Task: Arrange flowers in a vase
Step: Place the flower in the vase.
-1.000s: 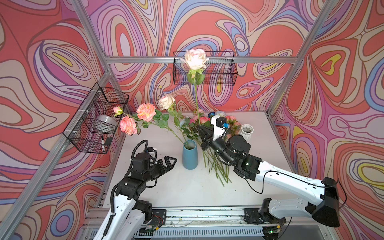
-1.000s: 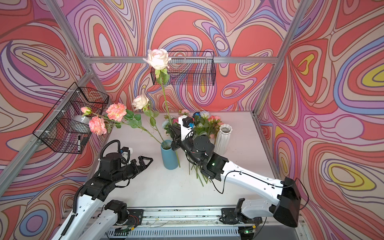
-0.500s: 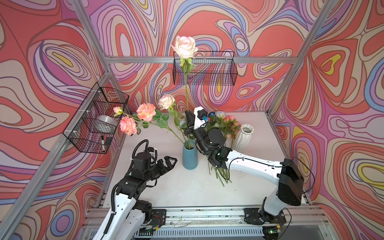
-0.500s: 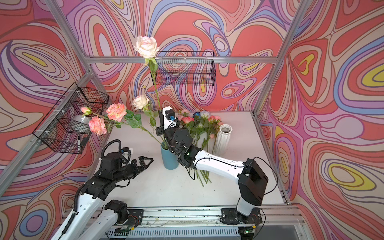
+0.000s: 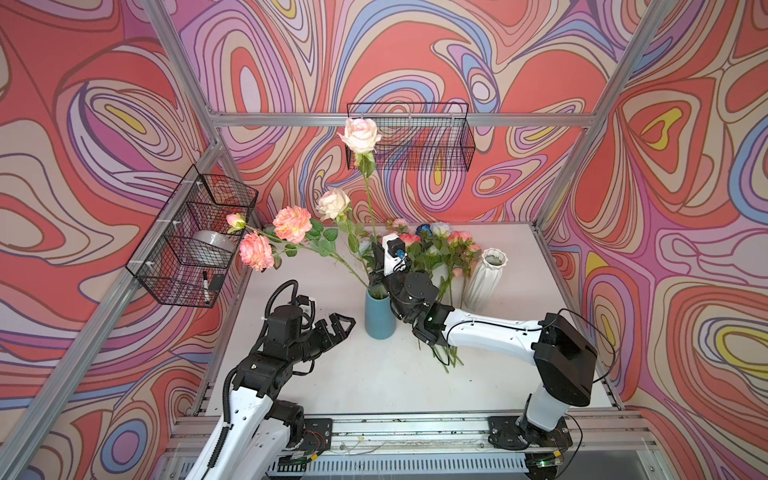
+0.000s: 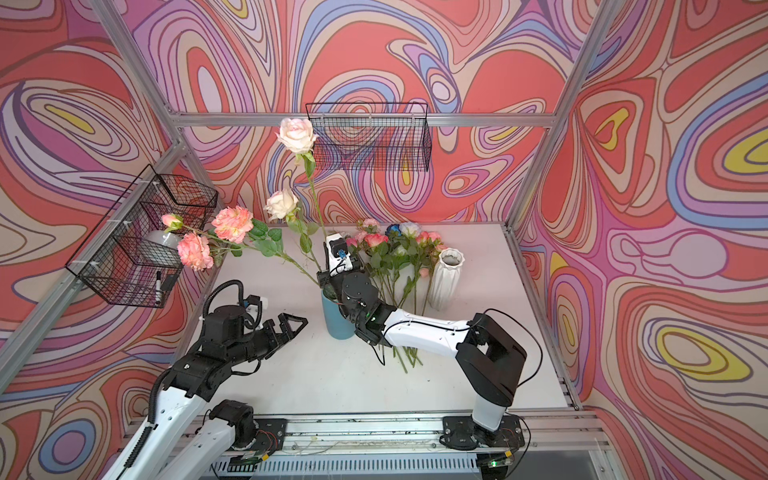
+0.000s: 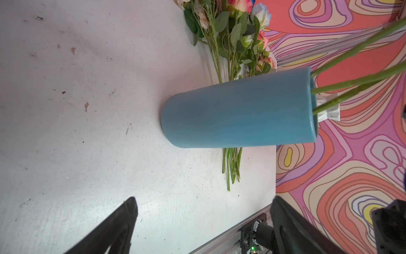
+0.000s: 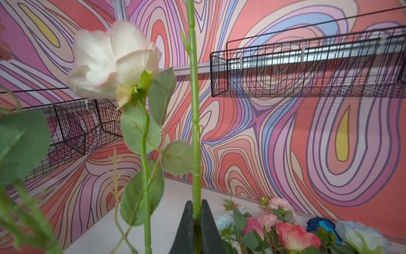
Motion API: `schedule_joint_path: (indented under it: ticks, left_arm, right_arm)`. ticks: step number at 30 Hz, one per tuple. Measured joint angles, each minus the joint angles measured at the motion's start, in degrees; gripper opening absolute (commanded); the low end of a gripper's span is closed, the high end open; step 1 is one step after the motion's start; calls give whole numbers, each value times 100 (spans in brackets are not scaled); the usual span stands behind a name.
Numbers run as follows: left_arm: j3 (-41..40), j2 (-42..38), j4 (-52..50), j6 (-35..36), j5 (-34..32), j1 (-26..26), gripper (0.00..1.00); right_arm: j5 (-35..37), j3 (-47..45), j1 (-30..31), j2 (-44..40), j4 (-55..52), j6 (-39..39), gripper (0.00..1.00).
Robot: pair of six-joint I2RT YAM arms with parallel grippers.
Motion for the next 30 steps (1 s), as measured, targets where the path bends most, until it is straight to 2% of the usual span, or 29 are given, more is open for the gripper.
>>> schedule_joint_path:
  ticks: [2,7,11,20,25,30]
  left_arm:
    - [-7,-4,0,0,2,0,96]
    - [-7,-26,2,0,2,0,96]
    - [-7,-26,2,0,20,0,96]
    - [-127,-17,44,0,22,0,96]
    - [-251,59,122,-4,22,0,96]
    - [-487,153,350,-79,33,0,96]
  right_arm:
    - [-46,-129,2,-44,-184,168,10]
    - [-269,-295,17,-466,-1067,752,34]
    - [-584,-289,52,-1093,-1932,1246,44]
    - [-1215,-409,76,-2223,-3823,2229,48]
    - [-1191,-787,76,-2778,-4730,2614,49]
    - [-1069,-940,-35,-2806,-5595,2959,45]
